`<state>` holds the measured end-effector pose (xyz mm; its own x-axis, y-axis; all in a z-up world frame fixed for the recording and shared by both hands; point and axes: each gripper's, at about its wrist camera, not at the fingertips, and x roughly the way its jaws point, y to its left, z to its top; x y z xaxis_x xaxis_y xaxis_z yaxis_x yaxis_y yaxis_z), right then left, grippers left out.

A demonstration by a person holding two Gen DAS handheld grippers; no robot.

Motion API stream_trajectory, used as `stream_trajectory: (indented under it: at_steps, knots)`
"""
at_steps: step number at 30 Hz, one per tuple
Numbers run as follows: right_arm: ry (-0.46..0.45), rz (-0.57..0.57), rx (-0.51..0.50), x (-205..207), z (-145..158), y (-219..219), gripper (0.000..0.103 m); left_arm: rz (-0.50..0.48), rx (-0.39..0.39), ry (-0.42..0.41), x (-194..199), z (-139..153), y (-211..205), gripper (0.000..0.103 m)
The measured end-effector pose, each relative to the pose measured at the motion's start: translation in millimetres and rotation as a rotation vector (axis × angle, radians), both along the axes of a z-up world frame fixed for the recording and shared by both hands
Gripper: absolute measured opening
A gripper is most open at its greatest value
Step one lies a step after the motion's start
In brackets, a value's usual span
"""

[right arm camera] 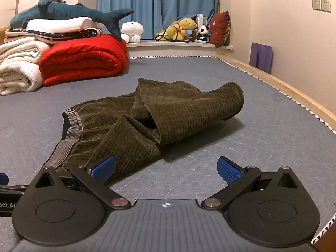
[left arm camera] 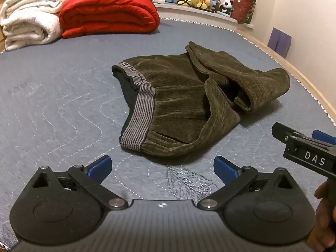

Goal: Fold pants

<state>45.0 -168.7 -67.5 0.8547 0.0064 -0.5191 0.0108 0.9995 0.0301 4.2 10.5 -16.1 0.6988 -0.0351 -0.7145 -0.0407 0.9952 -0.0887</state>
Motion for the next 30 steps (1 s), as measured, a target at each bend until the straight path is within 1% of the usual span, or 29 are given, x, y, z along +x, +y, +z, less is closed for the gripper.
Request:
stream_trajectory:
  at_steps: [4,8,17,21,30]
  knots:
    - [-0.004,-0.012,-0.004,-5.4,2.2,-1.3,0.102,0.01,0.009,0.002,0.5,3.1,-0.7,0.103]
    - [0.004,-0.016,-0.008,-5.3,0.3,-2.0,0.102,0.001,0.017,0.01,-0.1,5.0,-3.3,0.103]
    - [0.035,-0.017,-0.002,-3.3,-2.3,-2.0,0.102,0.015,0.04,0.054,3.1,-1.8,-4.7,0.103]
    - [0.041,-0.013,-0.001,-4.2,-2.3,-1.2,0.102,0.018,0.037,0.075,5.1,-4.7,-3.5,0.103]
    - [0.041,-0.004,-0.003,-4.9,-2.3,0.5,0.102,0.02,0.039,0.09,6.5,-5.2,-3.8,0.103]
